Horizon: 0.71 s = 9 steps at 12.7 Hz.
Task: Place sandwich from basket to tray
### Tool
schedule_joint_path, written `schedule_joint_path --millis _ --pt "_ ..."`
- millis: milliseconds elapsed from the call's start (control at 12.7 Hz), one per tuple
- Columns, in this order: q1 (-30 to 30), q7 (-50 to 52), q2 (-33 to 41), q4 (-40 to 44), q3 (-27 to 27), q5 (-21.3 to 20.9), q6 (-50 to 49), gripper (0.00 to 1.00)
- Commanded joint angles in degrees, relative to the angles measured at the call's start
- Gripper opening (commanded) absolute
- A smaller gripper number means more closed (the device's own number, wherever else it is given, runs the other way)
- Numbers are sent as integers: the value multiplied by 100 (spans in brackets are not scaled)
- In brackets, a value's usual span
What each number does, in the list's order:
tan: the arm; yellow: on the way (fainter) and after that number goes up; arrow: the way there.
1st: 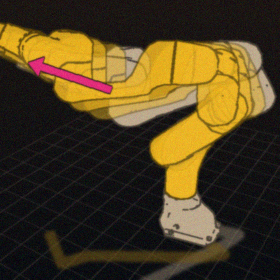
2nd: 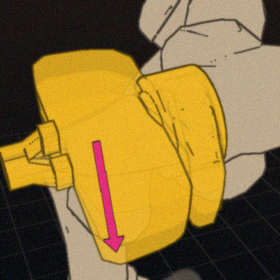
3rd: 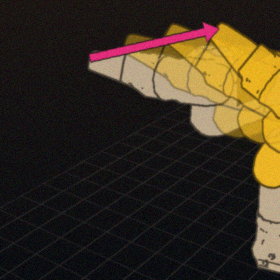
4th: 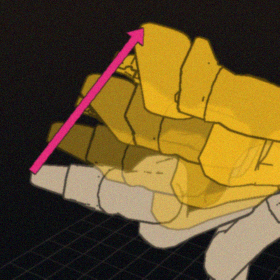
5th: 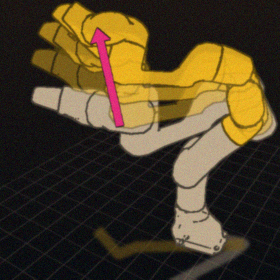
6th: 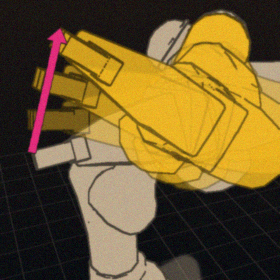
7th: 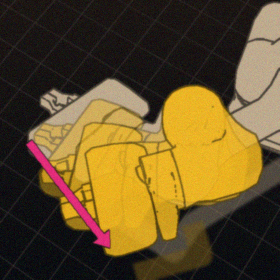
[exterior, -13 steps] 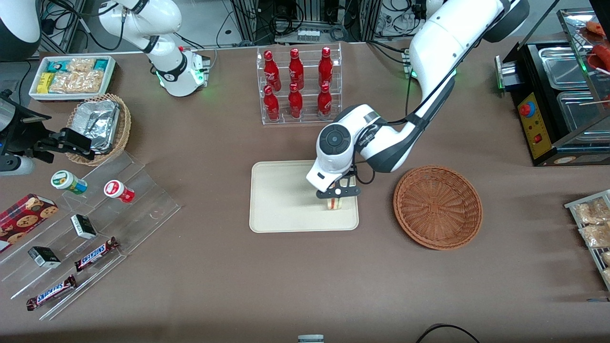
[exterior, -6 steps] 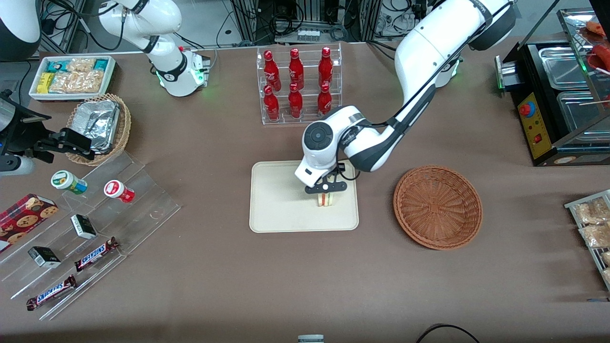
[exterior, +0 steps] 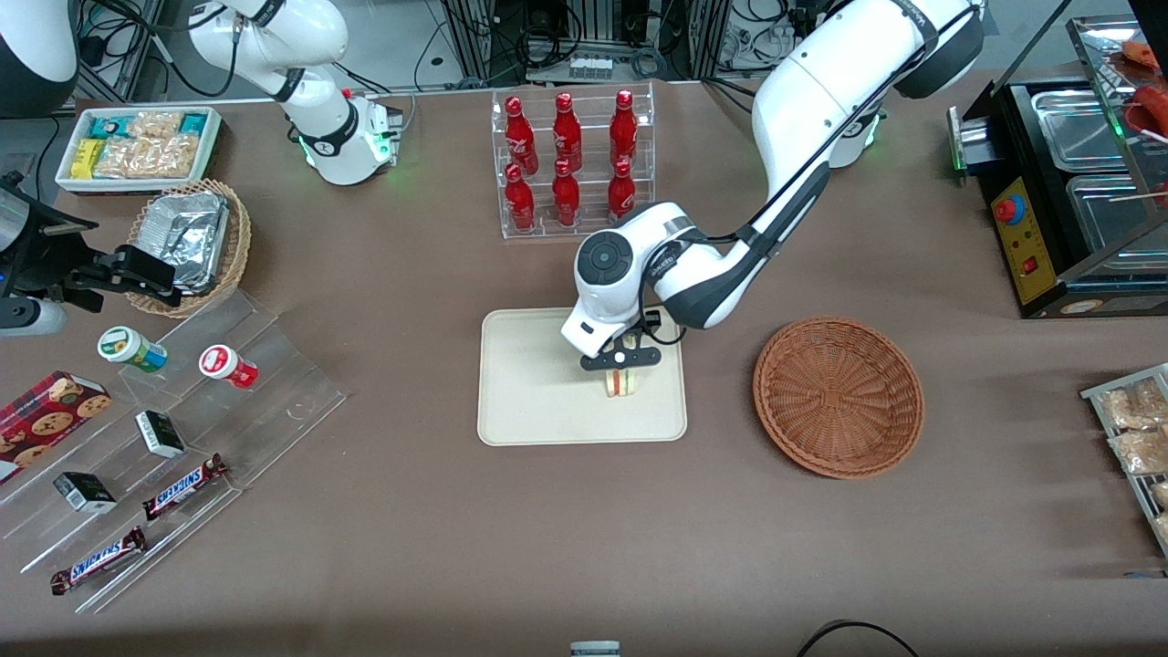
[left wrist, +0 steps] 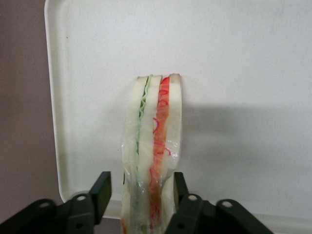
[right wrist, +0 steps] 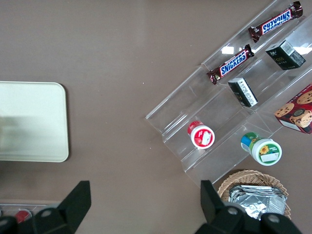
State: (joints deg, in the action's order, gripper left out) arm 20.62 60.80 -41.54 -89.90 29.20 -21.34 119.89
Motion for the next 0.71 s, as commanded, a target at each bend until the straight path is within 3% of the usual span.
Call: schedule_joint_path --millis 0,237,632 --pt "-154 107 214 367 15 -29 -437 100" --pt "-470 81 724 797 33 225 -1518 100" --pt "-1198 -76 1682 799 15 244 -2775 100"
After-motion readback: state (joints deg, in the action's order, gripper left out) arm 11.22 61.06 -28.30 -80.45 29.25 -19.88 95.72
